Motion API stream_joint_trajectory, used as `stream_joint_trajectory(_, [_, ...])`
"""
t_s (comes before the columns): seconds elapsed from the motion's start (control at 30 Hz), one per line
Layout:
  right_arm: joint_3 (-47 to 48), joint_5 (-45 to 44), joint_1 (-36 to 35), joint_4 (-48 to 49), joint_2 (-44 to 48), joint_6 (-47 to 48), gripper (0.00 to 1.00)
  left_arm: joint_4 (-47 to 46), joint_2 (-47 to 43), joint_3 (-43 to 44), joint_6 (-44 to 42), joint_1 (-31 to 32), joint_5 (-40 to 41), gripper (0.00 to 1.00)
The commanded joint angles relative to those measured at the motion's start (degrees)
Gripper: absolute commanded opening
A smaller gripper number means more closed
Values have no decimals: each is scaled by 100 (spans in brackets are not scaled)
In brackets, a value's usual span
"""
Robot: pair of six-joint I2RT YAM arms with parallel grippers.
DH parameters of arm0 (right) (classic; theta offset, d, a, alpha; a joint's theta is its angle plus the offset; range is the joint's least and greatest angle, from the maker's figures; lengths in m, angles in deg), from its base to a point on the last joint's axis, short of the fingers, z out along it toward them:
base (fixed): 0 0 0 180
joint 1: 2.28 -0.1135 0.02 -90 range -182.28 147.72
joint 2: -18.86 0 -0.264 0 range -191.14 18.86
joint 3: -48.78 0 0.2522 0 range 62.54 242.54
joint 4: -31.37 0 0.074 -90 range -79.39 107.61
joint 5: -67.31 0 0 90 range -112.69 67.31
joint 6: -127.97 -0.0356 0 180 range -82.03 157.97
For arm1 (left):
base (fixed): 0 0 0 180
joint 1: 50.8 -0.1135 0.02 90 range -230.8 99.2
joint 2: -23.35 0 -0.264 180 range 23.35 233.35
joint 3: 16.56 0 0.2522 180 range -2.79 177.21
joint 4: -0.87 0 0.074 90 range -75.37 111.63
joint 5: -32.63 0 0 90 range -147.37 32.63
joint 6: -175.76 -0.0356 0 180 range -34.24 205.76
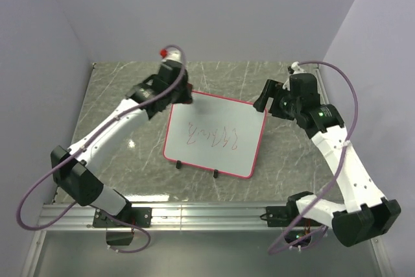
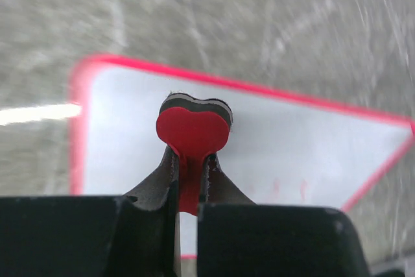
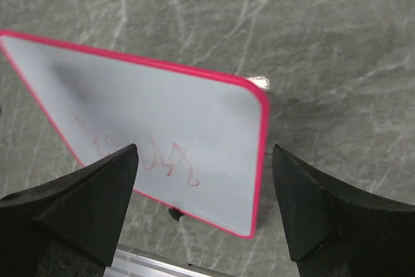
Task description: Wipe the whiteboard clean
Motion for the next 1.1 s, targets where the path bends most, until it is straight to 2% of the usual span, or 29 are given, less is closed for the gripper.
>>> stream_joint_trajectory(0.0, [-415,272,502,178,-169,-207,90,159,375,132,208,816,83,0])
stream_joint_trajectory(0.2, [-1794,1450,882,1398,102,-550,88,158,885,360,674,1934,207,0])
stream_joint_trajectory(0.37, [-3209,2952,1137,3304,419,-972,86,553,1447,975,736,2593,399,0])
stream_joint_trajectory(0.47, [-3798,3488,1242,4255,604,-1227,85,747,1632,1204,859,2761,540,0])
stream_joint_trajectory(0.63, [-4623,3649,1339,5764,929,-2174,82,967,1808,1345,1279,2963,1040,0])
stream_joint_trajectory(0.7, [-4888,3571,1339,6057,1043,-2343,74,1037,1887,1302,1429,3051,1382,0])
stream_joint_trajectory(0.73, [-5125,3544,1339,6232,1096,-2405,61,1055,1905,1223,1622,3095,1506,0])
stream_joint_trajectory(0.83, [-5460,3394,1339,6279,1351,-2344,43,1064,2028,1082,1991,3262,1866,0])
stream_joint_trajectory(1.0, [-5689,3394,1339,6067,1588,-2142,25,941,2449,1073,2449,3499,2140,0])
stream_joint_trajectory(1.07, [-5812,3394,1339,5979,1685,-2072,13,897,2686,1126,2669,3587,2262,0])
